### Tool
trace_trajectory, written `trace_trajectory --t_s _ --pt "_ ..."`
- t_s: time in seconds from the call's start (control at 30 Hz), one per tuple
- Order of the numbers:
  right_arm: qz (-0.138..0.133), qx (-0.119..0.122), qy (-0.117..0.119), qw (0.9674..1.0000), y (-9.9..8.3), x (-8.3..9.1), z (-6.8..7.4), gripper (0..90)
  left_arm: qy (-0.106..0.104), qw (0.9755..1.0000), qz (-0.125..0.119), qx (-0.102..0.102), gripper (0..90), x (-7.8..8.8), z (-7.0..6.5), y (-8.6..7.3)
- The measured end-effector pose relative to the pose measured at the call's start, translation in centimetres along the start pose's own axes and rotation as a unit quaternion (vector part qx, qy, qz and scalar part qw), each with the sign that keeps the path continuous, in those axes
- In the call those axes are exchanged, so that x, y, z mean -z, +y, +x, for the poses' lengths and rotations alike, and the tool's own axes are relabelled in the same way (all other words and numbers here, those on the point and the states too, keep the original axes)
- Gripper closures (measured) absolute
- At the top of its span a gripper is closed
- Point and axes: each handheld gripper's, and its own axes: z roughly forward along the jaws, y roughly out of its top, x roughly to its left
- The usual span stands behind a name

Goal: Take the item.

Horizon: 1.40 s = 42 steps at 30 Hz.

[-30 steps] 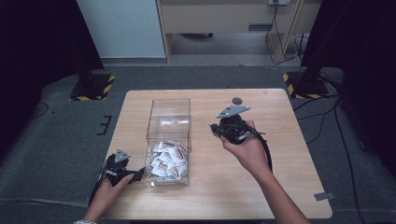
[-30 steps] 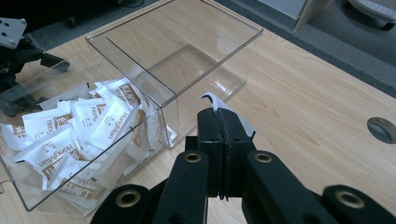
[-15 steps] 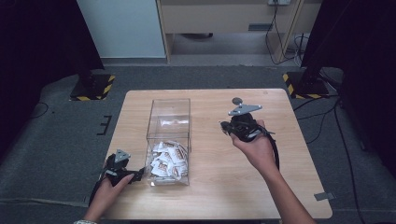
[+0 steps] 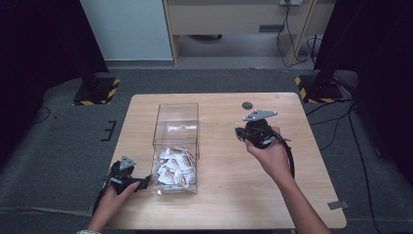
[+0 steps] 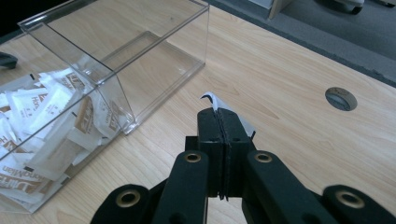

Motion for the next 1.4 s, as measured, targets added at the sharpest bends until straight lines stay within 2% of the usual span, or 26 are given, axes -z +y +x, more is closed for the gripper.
trace_trajectory --t_s 0.23,0.87,1.4 --pt "0.001 -0.017 -0.005 0.9998 -1.0 -0.6 -0.8 89.3 0.0 1.0 0.0 0.0 0.0 0.0 0.0 0.0" --pt "0.026 -0.032 -0.022 0.9989 -4.0 -2.3 -3.0 89.2 0.0 1.0 0.0 0.0 0.0 0.0 0.0 0.0" --pt "0.047 -0.043 -0.023 0.9977 -5.6 -3.9 -3.8 89.0 0.0 1.0 0.0 0.0 0.0 0.0 0.0 0.0"
